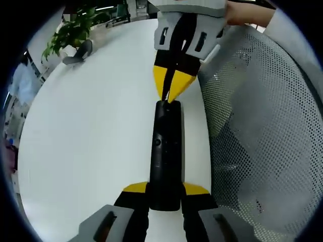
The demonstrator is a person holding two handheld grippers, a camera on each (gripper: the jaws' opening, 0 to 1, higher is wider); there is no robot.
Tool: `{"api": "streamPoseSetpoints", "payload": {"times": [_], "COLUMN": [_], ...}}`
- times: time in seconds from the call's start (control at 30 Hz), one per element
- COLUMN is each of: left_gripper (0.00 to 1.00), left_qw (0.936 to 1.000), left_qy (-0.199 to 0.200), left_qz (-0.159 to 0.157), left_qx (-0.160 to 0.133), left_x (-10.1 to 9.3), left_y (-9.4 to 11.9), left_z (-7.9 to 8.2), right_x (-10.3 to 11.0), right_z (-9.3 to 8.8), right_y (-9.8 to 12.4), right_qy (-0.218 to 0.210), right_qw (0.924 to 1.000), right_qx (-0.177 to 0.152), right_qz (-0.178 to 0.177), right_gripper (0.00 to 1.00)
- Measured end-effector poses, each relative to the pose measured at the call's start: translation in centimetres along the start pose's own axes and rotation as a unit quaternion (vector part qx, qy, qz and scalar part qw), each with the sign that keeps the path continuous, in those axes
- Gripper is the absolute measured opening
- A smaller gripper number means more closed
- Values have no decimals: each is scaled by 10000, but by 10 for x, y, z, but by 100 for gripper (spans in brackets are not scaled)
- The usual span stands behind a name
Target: Press the specified remote control buttons in sequence, fully releasing each button before pressing the next.
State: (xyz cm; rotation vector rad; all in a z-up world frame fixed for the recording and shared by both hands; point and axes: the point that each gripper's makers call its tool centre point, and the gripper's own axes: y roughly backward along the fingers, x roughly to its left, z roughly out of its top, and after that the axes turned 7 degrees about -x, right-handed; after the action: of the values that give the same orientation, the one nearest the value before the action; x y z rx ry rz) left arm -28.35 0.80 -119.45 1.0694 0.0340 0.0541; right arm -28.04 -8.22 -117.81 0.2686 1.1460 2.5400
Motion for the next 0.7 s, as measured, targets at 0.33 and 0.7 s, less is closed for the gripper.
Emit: {"api": "streamPoseSetpoints", "payload": {"times": [0.33,0.7], "left_gripper": [24,24], "left_qw": [9999,9973], "left_qy": [58,-34], "left_qz": [40,5], "left_qx": [-110,-729], "left_x": [0,0], "left_y": [0,2], "left_z": [0,-2], "right_x": [-1,-1], "right_z": [-6,-7], "right_y": [1,-3], "right_qy": [320,1401], "right_qw": [9992,9860], "right_qx": [233,842], "right_qz": [59,321], "right_gripper": [0,0]}}
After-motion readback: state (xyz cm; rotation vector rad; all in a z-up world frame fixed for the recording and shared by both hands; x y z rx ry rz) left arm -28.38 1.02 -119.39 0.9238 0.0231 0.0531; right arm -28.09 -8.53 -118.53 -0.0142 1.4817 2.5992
